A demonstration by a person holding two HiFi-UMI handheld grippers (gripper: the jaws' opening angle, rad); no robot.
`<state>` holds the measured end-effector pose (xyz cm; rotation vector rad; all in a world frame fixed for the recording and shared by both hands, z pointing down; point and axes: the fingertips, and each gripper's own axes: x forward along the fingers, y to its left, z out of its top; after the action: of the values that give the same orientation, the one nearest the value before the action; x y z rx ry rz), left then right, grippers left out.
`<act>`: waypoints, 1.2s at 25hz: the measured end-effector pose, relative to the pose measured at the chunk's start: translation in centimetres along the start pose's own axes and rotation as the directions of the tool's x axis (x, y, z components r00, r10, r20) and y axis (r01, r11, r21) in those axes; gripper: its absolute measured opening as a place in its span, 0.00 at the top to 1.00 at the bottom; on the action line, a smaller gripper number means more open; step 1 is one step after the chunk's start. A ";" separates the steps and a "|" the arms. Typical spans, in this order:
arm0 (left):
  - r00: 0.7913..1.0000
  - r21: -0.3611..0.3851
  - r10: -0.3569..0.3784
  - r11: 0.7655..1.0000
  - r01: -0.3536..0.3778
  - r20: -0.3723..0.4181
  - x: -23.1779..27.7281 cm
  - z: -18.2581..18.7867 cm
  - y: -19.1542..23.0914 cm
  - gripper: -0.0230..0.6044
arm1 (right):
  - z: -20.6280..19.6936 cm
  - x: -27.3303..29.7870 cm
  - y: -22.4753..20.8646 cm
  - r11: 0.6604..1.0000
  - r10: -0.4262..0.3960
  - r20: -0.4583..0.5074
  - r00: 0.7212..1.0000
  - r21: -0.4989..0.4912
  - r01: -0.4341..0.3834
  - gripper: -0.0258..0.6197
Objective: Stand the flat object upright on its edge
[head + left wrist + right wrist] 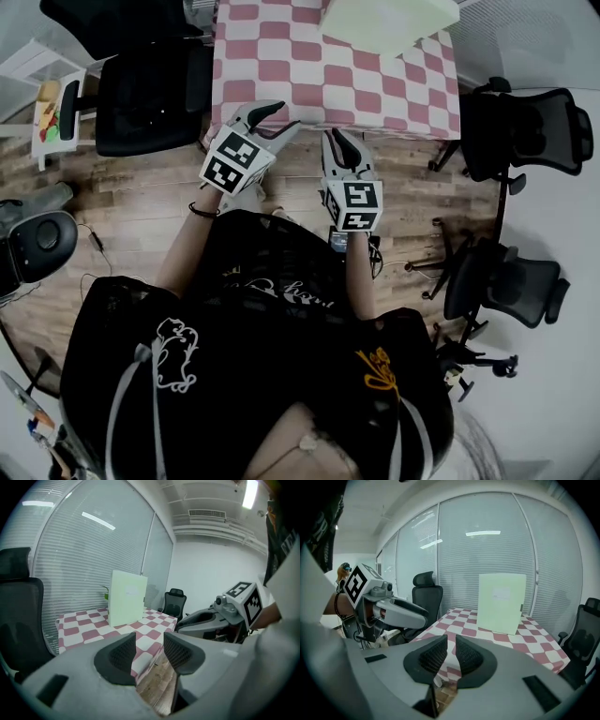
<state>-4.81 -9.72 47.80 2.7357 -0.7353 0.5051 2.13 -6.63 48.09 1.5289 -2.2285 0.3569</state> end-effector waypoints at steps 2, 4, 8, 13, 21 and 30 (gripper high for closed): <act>1.000 0.001 -0.001 1.000 0.001 -0.002 -0.3 -0.3 -2.6 0.66 | -0.6 -1.7 0.0 1.000 0.008 0.015 1.000 0.004 -0.008 0.87; 1.000 0.017 -0.002 1.000 0.002 -0.011 -0.6 -0.8 -5.0 0.66 | -1.3 -3.3 0.2 1.000 0.018 0.029 0.999 0.005 -0.018 0.88; 1.000 0.019 0.018 1.000 -0.017 -0.021 -1.4 -2.0 -9.2 0.66 | -2.7 -6.7 0.9 0.999 0.048 0.054 0.997 -0.002 -0.048 0.88; 0.999 0.013 0.035 0.999 -0.035 -0.021 -3.1 -3.8 -14.4 0.66 | -5.5 -11.0 2.3 0.996 0.087 0.060 0.994 -0.013 -0.086 0.88; 0.998 0.017 0.070 0.997 -0.070 -0.003 -5.9 -5.4 -19.6 0.66 | -7.1 -15.7 4.2 0.993 0.119 0.099 0.988 -0.031 -0.117 0.90; 0.997 0.018 0.079 0.997 -0.079 0.007 -7.8 -6.9 -22.4 0.66 | -8.5 -18.3 6.5 0.987 0.149 0.102 0.984 -0.071 -0.142 0.91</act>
<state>-1.26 14.73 47.41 2.7351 -0.8470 0.5223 3.38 14.47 47.10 1.3866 -2.4187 0.2491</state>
